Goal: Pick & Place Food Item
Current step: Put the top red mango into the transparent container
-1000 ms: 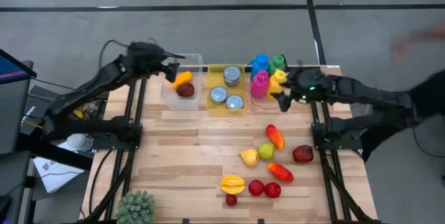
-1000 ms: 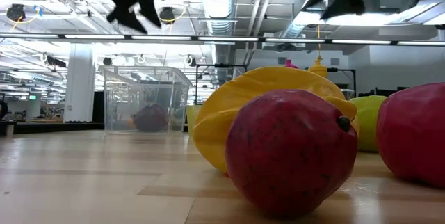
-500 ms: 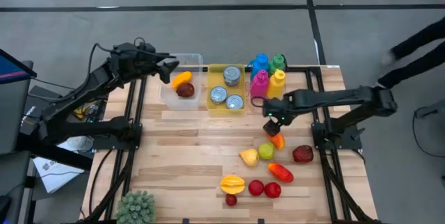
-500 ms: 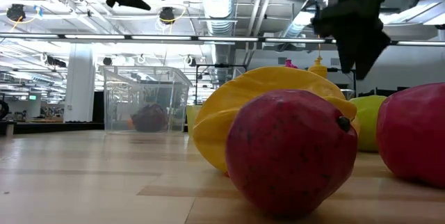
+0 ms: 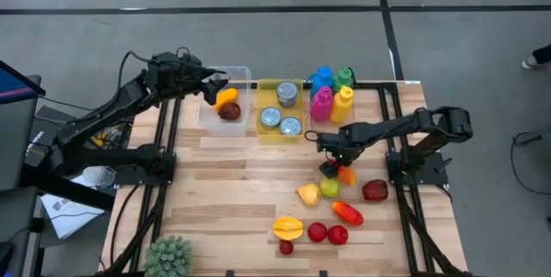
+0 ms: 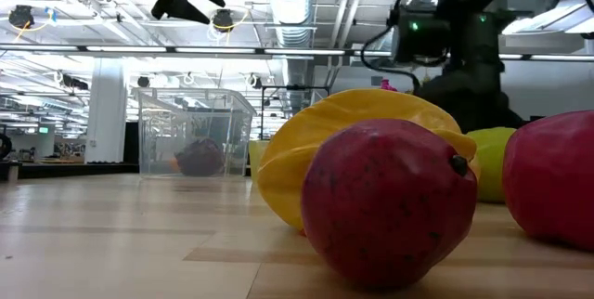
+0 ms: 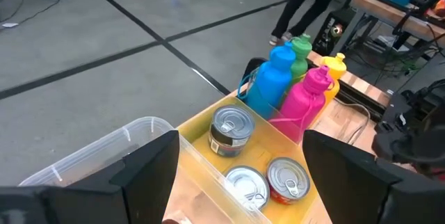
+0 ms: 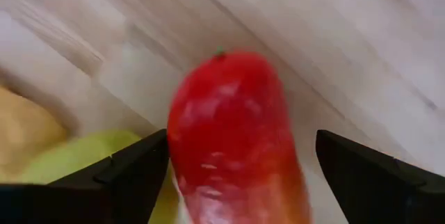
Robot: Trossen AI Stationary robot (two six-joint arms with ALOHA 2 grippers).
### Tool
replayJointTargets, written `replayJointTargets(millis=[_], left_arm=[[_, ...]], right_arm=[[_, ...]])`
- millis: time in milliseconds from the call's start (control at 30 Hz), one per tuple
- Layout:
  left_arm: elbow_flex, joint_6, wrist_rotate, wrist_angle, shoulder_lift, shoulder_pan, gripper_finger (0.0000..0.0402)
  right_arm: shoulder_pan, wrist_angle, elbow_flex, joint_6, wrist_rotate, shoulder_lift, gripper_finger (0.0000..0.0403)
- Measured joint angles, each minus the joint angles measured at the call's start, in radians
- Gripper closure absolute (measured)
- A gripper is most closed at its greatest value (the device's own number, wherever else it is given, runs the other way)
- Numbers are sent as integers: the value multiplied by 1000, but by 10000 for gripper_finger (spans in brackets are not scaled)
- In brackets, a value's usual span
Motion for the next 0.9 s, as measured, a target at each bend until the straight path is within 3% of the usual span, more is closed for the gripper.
replayJointTargets(millis=[133, 367, 700, 900], left_arm=[[0, 0, 0, 0, 0, 0, 108], [0, 0, -1, 0, 0, 0, 108], [0, -35, -1, 1, 0, 0, 108], [-2, -167, 20, 50, 0, -1, 108]], right_arm=[[12, 1, -22, 19, 4, 13, 73], [34, 2, -34, 21, 27, 5, 188], [13, -5, 10, 21, 30, -172, 189], [-13, 81, 104, 21, 130, -357, 189]])
